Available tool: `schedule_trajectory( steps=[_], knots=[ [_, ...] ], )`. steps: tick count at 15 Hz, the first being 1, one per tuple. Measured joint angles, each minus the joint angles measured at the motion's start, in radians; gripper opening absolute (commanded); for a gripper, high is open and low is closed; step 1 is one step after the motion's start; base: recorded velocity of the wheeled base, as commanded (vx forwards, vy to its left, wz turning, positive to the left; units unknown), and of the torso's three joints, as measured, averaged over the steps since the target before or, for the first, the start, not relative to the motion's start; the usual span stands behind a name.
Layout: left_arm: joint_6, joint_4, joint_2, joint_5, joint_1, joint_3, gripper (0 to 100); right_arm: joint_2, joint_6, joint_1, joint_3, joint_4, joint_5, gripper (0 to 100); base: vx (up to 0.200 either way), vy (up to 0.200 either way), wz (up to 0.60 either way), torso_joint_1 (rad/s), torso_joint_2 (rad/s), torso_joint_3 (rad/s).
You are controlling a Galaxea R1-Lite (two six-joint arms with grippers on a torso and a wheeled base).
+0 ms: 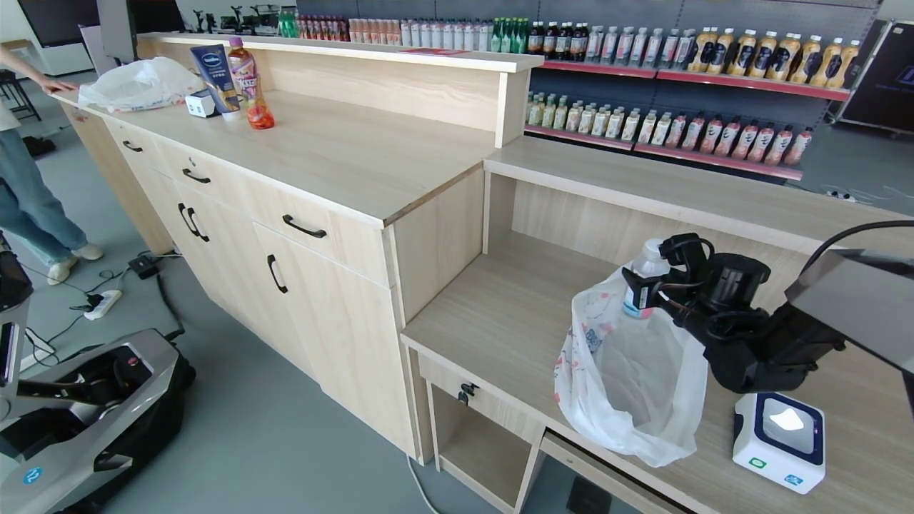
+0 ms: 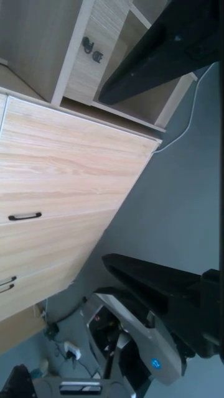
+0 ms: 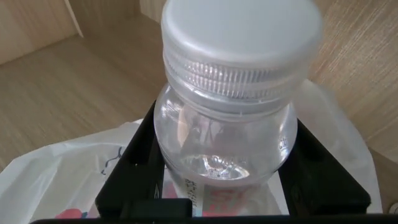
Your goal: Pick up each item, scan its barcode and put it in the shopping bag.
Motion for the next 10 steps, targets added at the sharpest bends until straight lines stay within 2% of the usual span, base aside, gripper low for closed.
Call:
schedule_trajectory(
  steps=[10],
  knots=[
    [0.0,0.0,0.0,0.0,0.0,0.0,100,0.091,-0.007,-0.005,-0.037,-0.03,0.002,0,0.0,0.0,0.0,0.0,0.0,0.0]
  ],
)
